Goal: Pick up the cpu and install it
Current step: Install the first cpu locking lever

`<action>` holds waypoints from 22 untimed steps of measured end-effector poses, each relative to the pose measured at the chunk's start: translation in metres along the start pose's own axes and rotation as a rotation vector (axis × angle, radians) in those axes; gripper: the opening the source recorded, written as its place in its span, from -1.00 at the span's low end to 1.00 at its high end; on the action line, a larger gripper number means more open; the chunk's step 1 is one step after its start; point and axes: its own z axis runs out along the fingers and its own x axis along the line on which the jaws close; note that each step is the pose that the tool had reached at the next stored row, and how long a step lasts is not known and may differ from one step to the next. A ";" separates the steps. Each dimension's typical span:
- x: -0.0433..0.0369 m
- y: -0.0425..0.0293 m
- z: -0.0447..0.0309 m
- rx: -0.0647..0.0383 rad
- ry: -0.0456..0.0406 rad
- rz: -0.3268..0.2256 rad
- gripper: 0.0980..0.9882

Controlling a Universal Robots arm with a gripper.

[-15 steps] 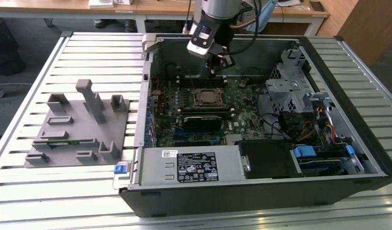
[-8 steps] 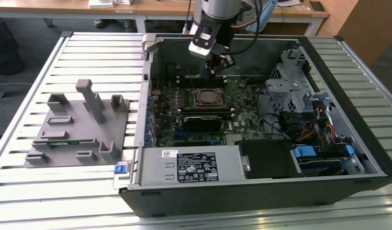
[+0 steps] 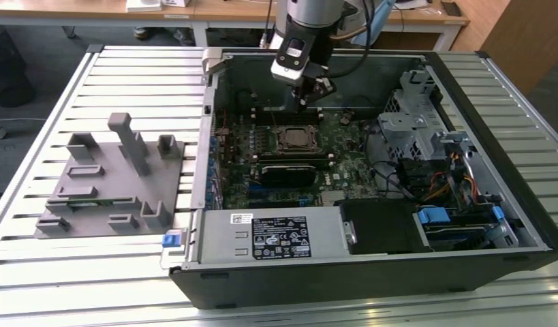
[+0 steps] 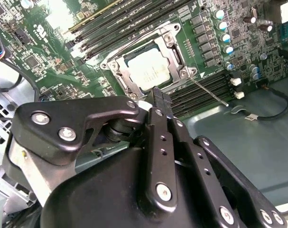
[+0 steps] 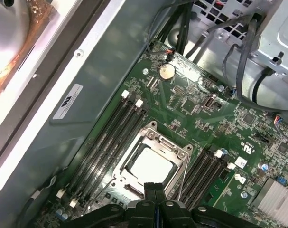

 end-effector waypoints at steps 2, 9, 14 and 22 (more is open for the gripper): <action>0.0000 -0.0001 0.0000 0.001 0.0005 -0.020 -0.98; -0.0001 -0.0002 0.0005 0.004 0.0035 -0.150 -0.98; 0.0000 -0.0003 0.0008 0.005 0.0051 -0.220 -0.98; 0.0000 -0.0006 0.0010 0.007 0.0069 -0.291 -0.98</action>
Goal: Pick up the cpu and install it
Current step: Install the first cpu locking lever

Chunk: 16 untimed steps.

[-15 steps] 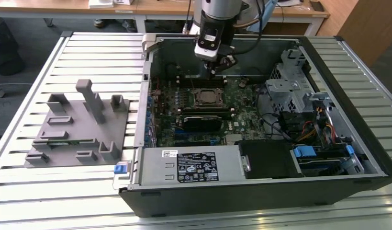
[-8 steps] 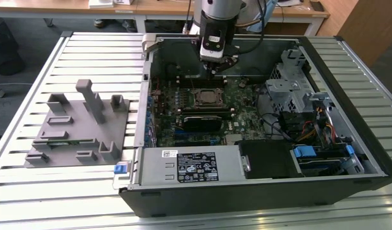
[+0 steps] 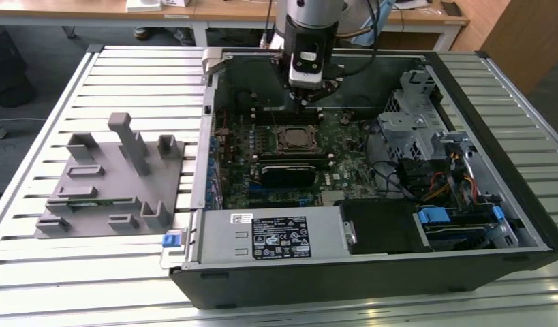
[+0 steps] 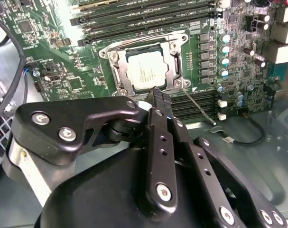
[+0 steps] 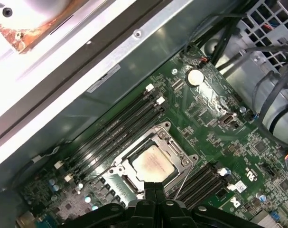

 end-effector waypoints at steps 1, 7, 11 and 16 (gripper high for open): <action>0.0001 -0.0001 0.0001 0.000 0.0002 -0.007 -0.98; 0.0003 -0.0006 0.0000 0.001 0.0013 -0.055 -0.98; 0.0004 -0.0007 0.0000 0.002 0.0021 -0.086 -0.98; 0.0004 -0.0007 0.0000 0.003 0.0030 -0.127 -0.98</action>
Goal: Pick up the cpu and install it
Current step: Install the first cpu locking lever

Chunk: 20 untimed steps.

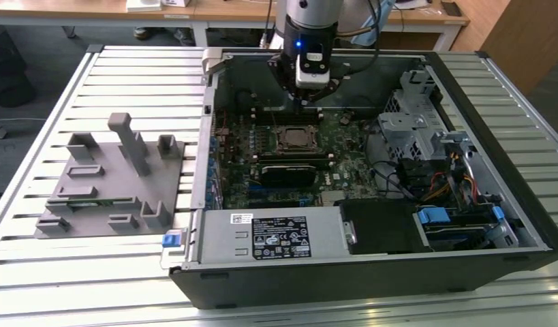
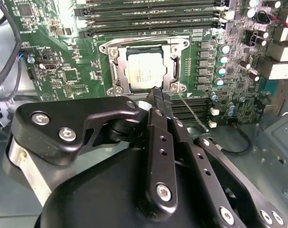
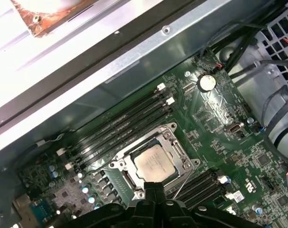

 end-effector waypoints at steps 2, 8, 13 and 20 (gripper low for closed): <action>0.0000 0.0000 0.0000 0.000 0.0004 -0.016 -0.98; 0.0000 -0.0001 0.0000 0.001 0.0014 -0.061 -0.98; 0.0000 -0.0001 0.0000 0.002 0.0023 -0.097 -0.98; 0.0002 -0.0005 0.0000 0.003 0.0034 -0.143 -0.98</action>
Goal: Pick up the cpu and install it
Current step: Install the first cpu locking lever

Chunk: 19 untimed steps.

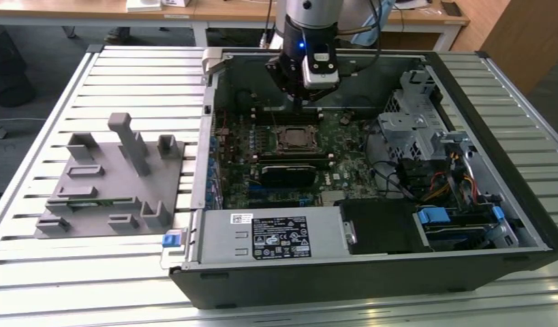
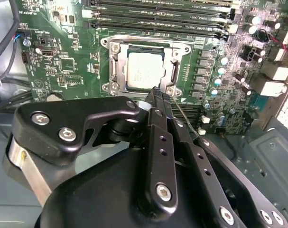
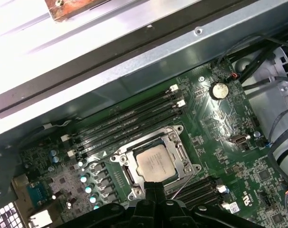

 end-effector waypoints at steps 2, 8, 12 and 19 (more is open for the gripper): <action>0.0000 0.0000 0.0000 0.000 0.0003 -0.013 -0.98; 0.0000 -0.0001 0.0000 0.001 0.0013 -0.054 -0.98; 0.0000 -0.0001 0.0000 0.002 0.0020 -0.083 -0.98; 0.0000 -0.0002 0.0000 0.003 0.0034 -0.141 -0.98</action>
